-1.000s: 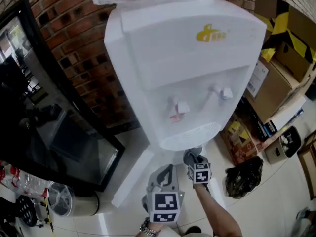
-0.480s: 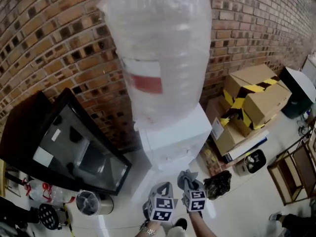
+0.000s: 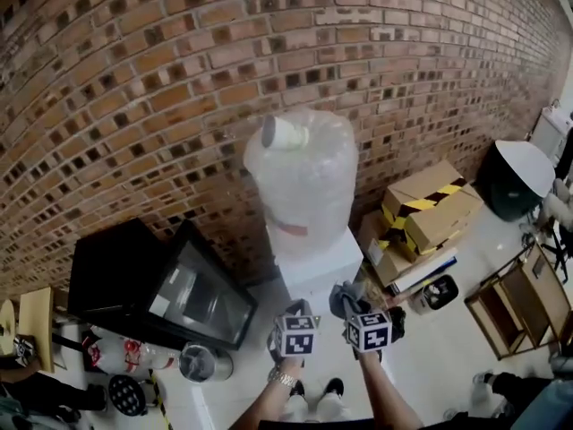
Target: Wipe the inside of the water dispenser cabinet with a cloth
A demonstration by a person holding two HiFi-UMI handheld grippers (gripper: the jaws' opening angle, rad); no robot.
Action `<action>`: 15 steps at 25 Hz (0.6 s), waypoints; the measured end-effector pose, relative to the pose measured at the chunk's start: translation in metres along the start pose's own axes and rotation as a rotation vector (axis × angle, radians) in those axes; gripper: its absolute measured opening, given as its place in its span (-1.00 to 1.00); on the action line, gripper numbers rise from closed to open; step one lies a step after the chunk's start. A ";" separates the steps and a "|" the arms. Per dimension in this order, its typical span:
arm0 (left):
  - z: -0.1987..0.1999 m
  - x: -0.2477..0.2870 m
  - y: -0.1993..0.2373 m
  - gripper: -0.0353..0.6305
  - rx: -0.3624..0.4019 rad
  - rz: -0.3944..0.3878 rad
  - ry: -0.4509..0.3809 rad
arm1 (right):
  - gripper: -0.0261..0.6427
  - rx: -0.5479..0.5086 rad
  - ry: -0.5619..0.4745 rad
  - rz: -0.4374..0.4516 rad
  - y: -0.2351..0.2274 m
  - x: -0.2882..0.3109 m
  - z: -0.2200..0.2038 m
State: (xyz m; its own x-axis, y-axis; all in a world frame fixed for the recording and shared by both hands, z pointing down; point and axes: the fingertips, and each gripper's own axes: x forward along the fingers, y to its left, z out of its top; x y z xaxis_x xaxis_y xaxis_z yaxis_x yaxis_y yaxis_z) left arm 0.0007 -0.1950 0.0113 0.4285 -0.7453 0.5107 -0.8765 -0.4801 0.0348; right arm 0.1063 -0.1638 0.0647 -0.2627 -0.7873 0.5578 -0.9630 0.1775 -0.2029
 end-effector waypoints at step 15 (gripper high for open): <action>0.056 -0.068 -0.043 -0.89 -0.008 0.000 -0.027 | -0.83 -0.002 -0.063 0.067 0.028 -0.070 0.065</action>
State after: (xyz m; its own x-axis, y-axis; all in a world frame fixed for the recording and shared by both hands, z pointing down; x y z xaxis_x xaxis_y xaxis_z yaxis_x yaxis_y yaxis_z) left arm 0.0213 -0.1493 -0.0727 0.4338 -0.7575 0.4877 -0.8784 -0.4761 0.0418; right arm 0.1015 -0.1416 -0.0322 -0.3223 -0.8092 0.4913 -0.9435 0.2324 -0.2361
